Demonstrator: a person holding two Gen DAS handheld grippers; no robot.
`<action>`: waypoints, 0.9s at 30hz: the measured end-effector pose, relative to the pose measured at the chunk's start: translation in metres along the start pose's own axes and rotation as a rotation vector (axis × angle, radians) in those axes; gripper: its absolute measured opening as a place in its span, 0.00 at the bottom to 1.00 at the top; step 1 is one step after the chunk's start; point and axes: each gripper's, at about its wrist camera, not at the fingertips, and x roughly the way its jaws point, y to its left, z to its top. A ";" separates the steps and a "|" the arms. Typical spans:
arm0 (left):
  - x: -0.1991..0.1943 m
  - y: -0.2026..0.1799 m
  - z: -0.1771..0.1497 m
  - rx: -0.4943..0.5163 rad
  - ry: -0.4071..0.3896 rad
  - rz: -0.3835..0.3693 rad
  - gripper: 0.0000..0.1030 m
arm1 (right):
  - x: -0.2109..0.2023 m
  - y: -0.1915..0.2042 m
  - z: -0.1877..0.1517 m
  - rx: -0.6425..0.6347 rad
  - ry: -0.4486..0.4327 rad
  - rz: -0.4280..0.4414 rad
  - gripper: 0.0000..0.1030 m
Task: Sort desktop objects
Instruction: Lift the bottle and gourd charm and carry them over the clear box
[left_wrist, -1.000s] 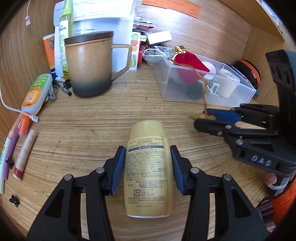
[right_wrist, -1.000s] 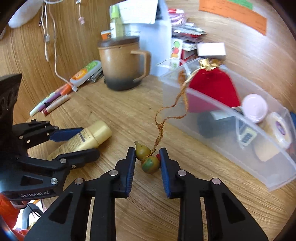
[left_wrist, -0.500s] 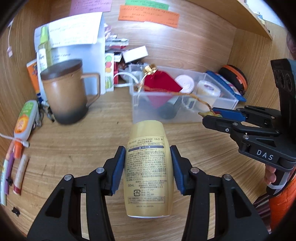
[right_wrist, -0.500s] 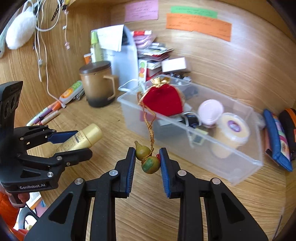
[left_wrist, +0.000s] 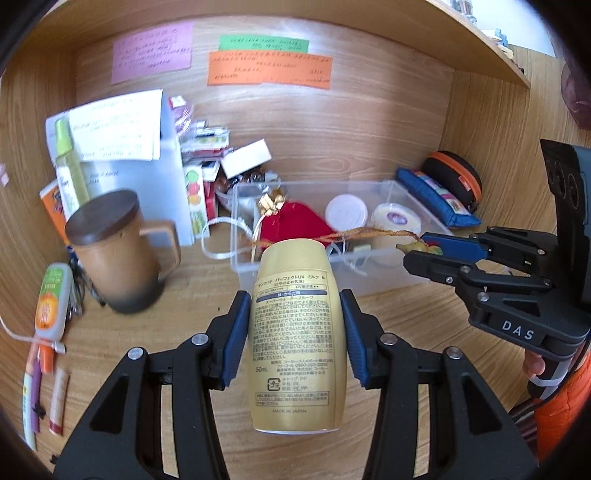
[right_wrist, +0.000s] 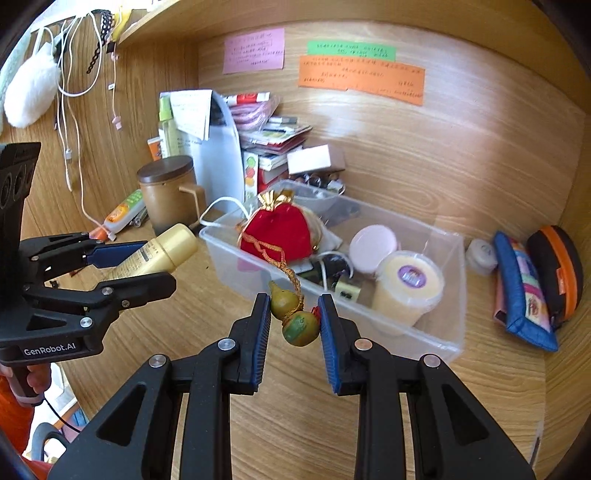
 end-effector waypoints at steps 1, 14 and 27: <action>0.001 -0.001 0.004 0.006 -0.005 0.002 0.46 | -0.001 -0.001 0.002 0.001 -0.004 -0.002 0.23; 0.022 -0.008 0.061 0.034 -0.029 -0.046 0.46 | 0.007 -0.028 0.029 0.003 -0.016 -0.055 0.23; 0.104 -0.011 0.085 0.012 0.104 -0.046 0.46 | 0.058 -0.056 0.046 -0.016 0.074 -0.048 0.23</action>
